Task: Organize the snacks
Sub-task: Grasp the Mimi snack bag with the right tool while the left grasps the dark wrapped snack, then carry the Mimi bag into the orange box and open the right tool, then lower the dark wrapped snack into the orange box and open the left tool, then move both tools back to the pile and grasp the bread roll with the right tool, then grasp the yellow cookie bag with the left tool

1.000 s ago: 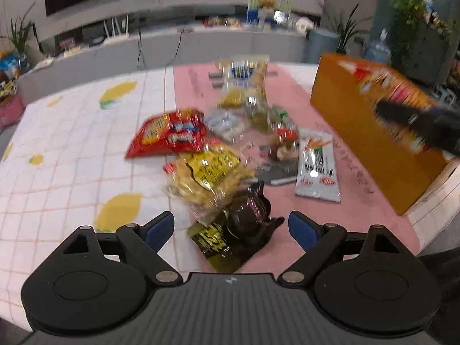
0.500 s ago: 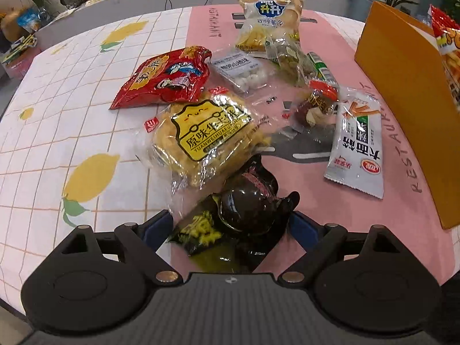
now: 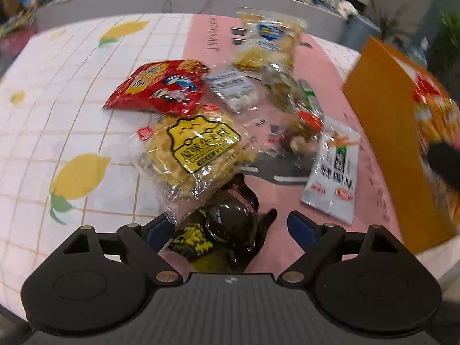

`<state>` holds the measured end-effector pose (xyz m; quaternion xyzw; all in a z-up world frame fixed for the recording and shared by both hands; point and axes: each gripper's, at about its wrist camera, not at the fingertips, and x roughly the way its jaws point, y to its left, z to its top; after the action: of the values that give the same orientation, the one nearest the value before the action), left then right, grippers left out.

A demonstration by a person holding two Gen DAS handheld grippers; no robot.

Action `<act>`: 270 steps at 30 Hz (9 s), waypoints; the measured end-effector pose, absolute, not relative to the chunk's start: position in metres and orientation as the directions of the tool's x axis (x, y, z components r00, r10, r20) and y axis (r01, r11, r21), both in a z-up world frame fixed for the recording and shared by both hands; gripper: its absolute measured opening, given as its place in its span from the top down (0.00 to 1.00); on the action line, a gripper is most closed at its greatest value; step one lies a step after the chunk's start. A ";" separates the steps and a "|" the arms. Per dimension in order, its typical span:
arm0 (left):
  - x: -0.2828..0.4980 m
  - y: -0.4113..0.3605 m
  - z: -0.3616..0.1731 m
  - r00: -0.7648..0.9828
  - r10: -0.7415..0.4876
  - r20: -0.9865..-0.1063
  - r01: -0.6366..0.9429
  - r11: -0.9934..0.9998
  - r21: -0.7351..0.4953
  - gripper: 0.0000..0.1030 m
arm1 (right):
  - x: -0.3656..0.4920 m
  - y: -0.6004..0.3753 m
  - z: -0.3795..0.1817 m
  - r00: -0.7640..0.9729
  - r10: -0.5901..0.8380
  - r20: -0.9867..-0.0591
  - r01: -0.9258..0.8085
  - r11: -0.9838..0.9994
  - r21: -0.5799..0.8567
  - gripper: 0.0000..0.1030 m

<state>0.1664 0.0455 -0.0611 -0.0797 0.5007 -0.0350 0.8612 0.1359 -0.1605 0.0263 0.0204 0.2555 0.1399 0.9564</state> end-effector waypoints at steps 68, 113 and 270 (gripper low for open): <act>0.133 -0.043 0.036 0.474 -0.578 -0.665 0.261 0.813 -0.521 0.53 | 0.153 -0.283 0.018 0.707 0.126 -0.696 -0.037 0.989 0.142 0.52; 0.189 -0.205 -0.004 0.441 -0.527 -0.726 0.390 0.841 -0.374 0.53 | 0.107 -0.393 0.078 0.935 -0.086 -0.343 0.241 0.865 0.440 0.25; 0.191 0.054 -0.067 0.472 -0.148 -0.869 0.156 0.984 -0.083 0.06 | 0.162 -0.134 0.002 0.807 0.262 -0.529 -0.371 0.922 -0.109 0.57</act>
<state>0.1908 0.0536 -0.0669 0.0038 0.5060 -0.0887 0.8580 0.1618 -0.1337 0.0015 -0.1038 0.2616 0.1675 0.9449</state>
